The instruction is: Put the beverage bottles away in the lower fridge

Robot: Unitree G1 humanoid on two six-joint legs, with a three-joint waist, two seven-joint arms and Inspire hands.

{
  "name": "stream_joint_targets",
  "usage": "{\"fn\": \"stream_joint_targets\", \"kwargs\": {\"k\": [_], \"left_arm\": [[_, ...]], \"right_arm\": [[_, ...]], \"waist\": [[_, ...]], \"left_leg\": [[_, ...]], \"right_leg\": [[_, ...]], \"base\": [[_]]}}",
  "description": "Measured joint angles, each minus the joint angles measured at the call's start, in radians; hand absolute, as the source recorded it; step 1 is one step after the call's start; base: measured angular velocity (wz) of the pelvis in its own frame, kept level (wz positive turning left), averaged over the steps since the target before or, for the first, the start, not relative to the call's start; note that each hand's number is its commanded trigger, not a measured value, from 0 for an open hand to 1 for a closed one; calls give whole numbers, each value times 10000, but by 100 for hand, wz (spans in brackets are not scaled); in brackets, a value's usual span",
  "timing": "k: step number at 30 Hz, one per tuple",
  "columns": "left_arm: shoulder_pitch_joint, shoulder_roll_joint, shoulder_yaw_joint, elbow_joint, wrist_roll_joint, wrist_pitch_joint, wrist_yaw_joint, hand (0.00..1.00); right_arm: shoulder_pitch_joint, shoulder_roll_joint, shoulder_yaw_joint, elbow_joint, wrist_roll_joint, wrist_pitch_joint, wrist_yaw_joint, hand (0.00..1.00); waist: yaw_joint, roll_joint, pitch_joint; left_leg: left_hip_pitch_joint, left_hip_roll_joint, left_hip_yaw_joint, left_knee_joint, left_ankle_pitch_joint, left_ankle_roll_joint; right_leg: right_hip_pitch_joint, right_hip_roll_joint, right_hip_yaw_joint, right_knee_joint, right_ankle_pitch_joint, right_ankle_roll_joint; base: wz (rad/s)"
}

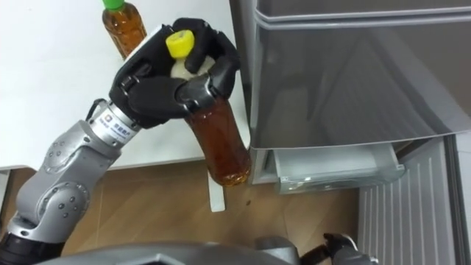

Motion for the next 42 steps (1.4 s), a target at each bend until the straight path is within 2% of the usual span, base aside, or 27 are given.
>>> {"fn": "stream_joint_targets", "kwargs": {"k": [5, 9, 13, 18, 22, 27, 29, 32, 33, 39, 42], "left_arm": [[14, 22, -86, 190, 924, 2, -56, 100], [12, 25, -123, 466, 1251, 99, -55, 100], [8, 20, -125, 464, 1258, 100, -58, 100], [5, 11, -172, 464, 1573, 105, -151, 100], [5, 95, -291, 495, 1713, 105, -159, 100], [2, 73, -322, 1000, 1705, 104, -172, 100], [2, 75, -324, 1089, 1760, 104, -172, 100], [2, 88, -320, 1086, 1876, 95, -171, 100], [3, 122, -329, 1064, 2022, 93, -171, 100], [-16, 196, -345, 1045, 3210, 87, -321, 100], [-19, 216, -350, 1058, 3828, 87, -322, 100]], "right_arm": [[-56, -138, 58, -791, 12, -2, 462, 0], [-58, -134, 73, -1859, 429, -128, 801, 0], [76, -111, 217, -2782, 670, -103, 1172, 0], [618, -88, 707, -4776, 148, -96, 2047, 0], [935, -144, 1180, -5585, -41, -97, 2547, 0], [1120, -273, 1239, -6428, -54, -64, 3381, 0], [1095, -308, 1228, -6587, -53, -68, 3643, 0], [1139, -325, 1231, -6611, -42, -75, 4210, 0], [1161, -361, 1232, -6681, -39, -67, 4503, 0], [1461, -767, 1243, -7902, 4, 0, 6014, 0], [1552, -846, 1246, -8404, -1, 1, 6499, 0]], "waist": [[70, -8, 0], [-14, -161, 70], [-14, -300, 32], [-6, -434, -66], [-6, -417, -70], [72, -392, -44], [106, -413, -29], [303, -617, 60], [410, -643, 63], [446, -730, 32], [444, -775, 34]], "left_leg": [[-78, 16, 77, 12, 0, 0], [-119, 31, 166, 14, 0, 0], [-151, 35, 243, 19, 0, 0], [-415, 77, 292, 145, -8, -14], [-434, 125, 292, 352, -48, -48], [-419, 182, 296, 391, -63, -74], [-418, 248, 294, 398, -189, -112], [-429, 263, 321, 422, -211, -116], [-487, 272, 339, 503, -239, -106], [-627, 285, 292, 729, -339, -84], [-621, 288, 298, 753, -350, -84]], "right_leg": [[-147, 9, 50, 72, 4, -10], [-315, 0, 25, 174, -7, -24], [-392, -23, 76, 190, -9, -24], [-561, 2, 132, 198, 64, -53], [-444, -8, 121, 188, 100, -77], [-499, 25, 105, 362, 111, -104], [-543, 93, 127, 408, 104, -117], [-711, 108, 152, 501, 74, -137], [-755, 112, 167, 522, 74, -136], [-745, 99, 114, 530, 90, -127], [-667, 98, 100, 511, 90, -127]], "base": [[-10], [0], [-6], [-3], [1], [0], [-3], [-7], [-5], [2], [0]]}}
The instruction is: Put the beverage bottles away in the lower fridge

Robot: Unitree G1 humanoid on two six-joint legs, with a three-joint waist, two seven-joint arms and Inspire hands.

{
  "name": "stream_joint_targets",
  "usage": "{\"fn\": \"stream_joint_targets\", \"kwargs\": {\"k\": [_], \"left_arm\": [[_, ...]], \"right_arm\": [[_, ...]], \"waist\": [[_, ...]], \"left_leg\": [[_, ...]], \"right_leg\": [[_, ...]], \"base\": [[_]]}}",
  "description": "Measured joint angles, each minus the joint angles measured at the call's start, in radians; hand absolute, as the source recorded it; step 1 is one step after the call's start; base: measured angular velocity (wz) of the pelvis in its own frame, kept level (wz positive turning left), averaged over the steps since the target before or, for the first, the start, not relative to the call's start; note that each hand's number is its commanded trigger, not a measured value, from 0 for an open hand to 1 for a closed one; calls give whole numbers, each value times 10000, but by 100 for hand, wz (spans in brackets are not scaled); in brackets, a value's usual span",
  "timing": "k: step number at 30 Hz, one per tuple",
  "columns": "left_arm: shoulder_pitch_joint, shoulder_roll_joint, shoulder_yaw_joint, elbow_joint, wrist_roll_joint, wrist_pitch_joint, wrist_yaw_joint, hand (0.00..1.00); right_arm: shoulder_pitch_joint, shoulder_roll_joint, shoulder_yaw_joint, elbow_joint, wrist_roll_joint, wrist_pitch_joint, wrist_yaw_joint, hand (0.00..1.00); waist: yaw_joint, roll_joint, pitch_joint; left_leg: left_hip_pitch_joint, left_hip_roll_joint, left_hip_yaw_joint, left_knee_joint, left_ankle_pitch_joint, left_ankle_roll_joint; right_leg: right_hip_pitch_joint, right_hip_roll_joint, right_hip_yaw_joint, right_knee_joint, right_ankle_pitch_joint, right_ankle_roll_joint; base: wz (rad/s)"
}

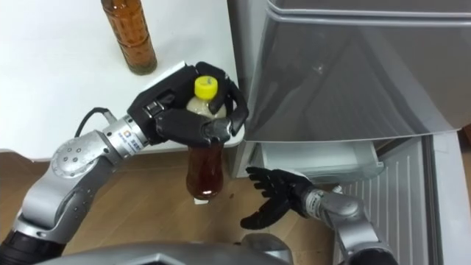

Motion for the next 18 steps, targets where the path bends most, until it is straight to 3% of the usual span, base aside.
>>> {"fn": "stream_joint_targets", "kwargs": {"k": [8, 12, 18], "left_arm": [[-1, 22, -242, 0, 320, -110, 24, 100], [0, 289, -533, 13, 313, -202, 24, 100], [0, 467, -848, 422, 307, -208, -275, 100]], "right_arm": [[-26, -237, 257, -998, 107, 11, 778, 0], [10, -302, 422, -1274, 873, 5, 1050, 0], [29, -583, 785, -1624, 1761, 11, 1385, 0]], "waist": [[39, -4, 4], [33, -28, 17], [45, -84, 52]], "left_leg": [[-20, 5, -1, -50, -82, -2], [23, 6, 6, -36, -81, -2], [11, 6, -7, -44, -100, 5]], "right_leg": [[-114, 23, 34, -1, -8, 12], [-22, 25, 60, 13, -9, 13], [-34, 30, 49, 13, -8, 14]], "base": [[-1], [0], [0]]}}
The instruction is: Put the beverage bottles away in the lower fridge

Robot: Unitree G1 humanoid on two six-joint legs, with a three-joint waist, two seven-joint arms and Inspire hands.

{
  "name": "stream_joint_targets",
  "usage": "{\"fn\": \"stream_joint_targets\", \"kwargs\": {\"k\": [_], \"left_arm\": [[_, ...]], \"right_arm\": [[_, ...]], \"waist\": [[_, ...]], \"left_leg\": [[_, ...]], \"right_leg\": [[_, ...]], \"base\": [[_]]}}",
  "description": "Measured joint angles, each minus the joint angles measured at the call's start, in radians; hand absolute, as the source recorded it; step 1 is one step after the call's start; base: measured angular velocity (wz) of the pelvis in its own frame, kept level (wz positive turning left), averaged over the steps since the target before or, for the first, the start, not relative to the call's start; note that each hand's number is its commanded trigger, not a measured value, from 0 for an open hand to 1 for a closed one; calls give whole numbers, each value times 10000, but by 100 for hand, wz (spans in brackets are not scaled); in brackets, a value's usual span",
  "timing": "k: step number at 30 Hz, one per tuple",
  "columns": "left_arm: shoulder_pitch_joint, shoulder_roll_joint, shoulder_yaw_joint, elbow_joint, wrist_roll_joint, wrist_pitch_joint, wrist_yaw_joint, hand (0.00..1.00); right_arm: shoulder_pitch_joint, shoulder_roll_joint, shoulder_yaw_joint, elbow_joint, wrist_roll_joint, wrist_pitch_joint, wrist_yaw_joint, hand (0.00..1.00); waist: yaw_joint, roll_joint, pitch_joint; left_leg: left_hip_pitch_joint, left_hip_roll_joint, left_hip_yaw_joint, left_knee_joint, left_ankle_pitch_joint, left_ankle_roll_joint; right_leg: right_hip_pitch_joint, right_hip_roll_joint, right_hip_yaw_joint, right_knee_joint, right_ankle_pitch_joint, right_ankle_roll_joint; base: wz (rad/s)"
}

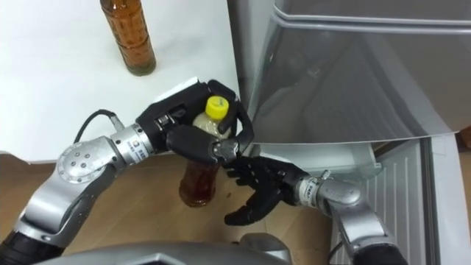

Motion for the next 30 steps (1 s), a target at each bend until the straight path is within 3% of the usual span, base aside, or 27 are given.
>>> {"fn": "stream_joint_targets", "kwargs": {"k": [7, 15, 24, 25, 26, 27, 30], "left_arm": [[-19, -72, -478, 710, -22, 0, -9, 100], [-48, -187, -1075, 761, -112, -193, 18, 100], [-51, -216, -1123, 761, -221, -314, 37, 100], [-52, -214, -1123, 761, -220, -314, 42, 100], [-52, -215, -1120, 761, -220, -315, 50, 100], [-52, -215, -1122, 760, -221, -316, 55, 100], [-53, -215, -1172, 760, -220, -315, 93, 100]], "right_arm": [[3, -36, 615, -364, 1091, 6, 567, 0], [-24, -14, 868, -357, 2278, 5, 700, 0], [206, 6, 1170, -352, 3854, 221, 513, 0], [214, 6, 1185, -352, 3892, 221, 484, 26], [223, 15, 1202, -351, 3953, 221, 455, 74], [236, 7, 1246, -347, 4055, 220, 428, 100], [245, 32, 1454, -297, 4266, 210, 297, 100]], "waist": [[18, 16, 3], [6, 226, 7], [57, 234, -3], [57, 234, -3], [56, 232, -5], [56, 230, -6], [67, 230, -8]], "left_leg": [[-2, 25, -18, 129, -65, -5], [-14, 44, 18, 213, -152, 14], [-195, 49, 21, 229, -152, 14], [-196, 49, 22, 224, -152, 14], [-210, 49, 22, 222, -152, 14], [-226, 47, 21, 218, -151, 14], [-220, 45, 22, 215, -151, 14]], "right_leg": [[27, 17, 8, 22, 1, -1], [17, 21, -21, 58, 13, 20], [-181, 20, -75, 184, 13, 20], [-185, 19, -78, 184, 13, 21], [-206, 19, -84, 186, 13, 20], [-226, 17, -88, 186, 13, 20], [-233, 20, -93, 182, 13, 20]], "base": [[0], [0], [0], [0], [0], [0], [0]]}}
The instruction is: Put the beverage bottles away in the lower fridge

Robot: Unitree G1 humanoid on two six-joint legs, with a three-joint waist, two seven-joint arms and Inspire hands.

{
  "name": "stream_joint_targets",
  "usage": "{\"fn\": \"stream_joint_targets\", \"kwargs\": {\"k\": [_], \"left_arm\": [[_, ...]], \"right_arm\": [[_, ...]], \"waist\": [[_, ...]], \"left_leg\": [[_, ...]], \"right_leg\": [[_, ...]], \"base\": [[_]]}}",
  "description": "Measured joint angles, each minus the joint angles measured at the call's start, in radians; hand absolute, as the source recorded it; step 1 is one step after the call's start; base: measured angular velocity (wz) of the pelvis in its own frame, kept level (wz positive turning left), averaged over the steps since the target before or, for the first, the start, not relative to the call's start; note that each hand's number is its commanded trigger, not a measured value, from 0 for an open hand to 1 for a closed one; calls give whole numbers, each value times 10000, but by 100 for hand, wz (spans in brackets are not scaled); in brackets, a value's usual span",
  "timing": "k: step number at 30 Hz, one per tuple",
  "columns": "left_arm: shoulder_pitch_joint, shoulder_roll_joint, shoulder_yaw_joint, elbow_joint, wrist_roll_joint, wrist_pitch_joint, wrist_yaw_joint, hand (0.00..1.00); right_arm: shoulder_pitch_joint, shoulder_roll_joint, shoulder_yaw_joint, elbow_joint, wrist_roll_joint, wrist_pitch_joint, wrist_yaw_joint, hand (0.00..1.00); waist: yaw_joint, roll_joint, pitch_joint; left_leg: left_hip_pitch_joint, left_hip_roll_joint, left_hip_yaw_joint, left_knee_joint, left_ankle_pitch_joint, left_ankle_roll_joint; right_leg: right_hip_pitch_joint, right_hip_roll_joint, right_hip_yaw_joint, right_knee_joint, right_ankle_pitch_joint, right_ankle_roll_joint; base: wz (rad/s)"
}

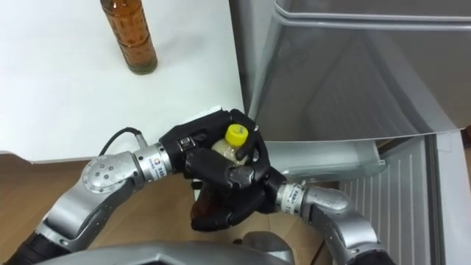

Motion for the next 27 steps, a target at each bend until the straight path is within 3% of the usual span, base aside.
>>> {"fn": "stream_joint_targets", "kwargs": {"k": [8, 16, 17, 18, 19, 27], "left_arm": [[-1, 3, -115, 1, -189, 0, 320, 100], [6, 2, -45, 2, -738, 0, 712, 100], [4, 1, -27, 1, -745, -3, 720, 66], [5, -4, -34, 1, -750, -4, 786, 66], [5, -3, -44, 2, -750, -4, 829, 0], [-112, -18, -24, -2, -862, -58, 1252, 0]], "right_arm": [[0, 8, 355, 209, 597, -358, -296, 100], [24, -52, 461, 397, 858, -910, -339, 100], [23, -22, 477, 463, 965, -914, -339, 100], [21, 13, 485, 562, 1100, -972, -337, 100], [8, 28, 486, 624, 1138, -1005, -337, 100], [3, 12, 526, 961, 1690, -1072, -155, 100]], "waist": [[29, 7, -6], [-1, 141, -82], [-2, 138, -82], [-9, 141, -80], [-17, 141, -80], [-12, 127, -66]], "left_leg": [[57, -16, 49, 2, 3, 5], [131, -9, 56, -26, 3, 4], [167, -4, 72, -37, 3, 4], [178, -4, 88, -42, 3, 4], [177, -6, 91, -44, 3, 4], [148, -3, 109, -71, 2, 5]], "right_leg": [[38, -11, 69, -9, 1, 1], [92, -1, 64, -4, 1, 1], [115, 4, 67, -3, 1, 1], [120, 1, 70, -4, 1, 1], [118, -1, 70, -4, 1, 1], [96, 7, 77, -30, 1, 1]], "base": [[-1], [0], [0], [0], [0], [0]]}}
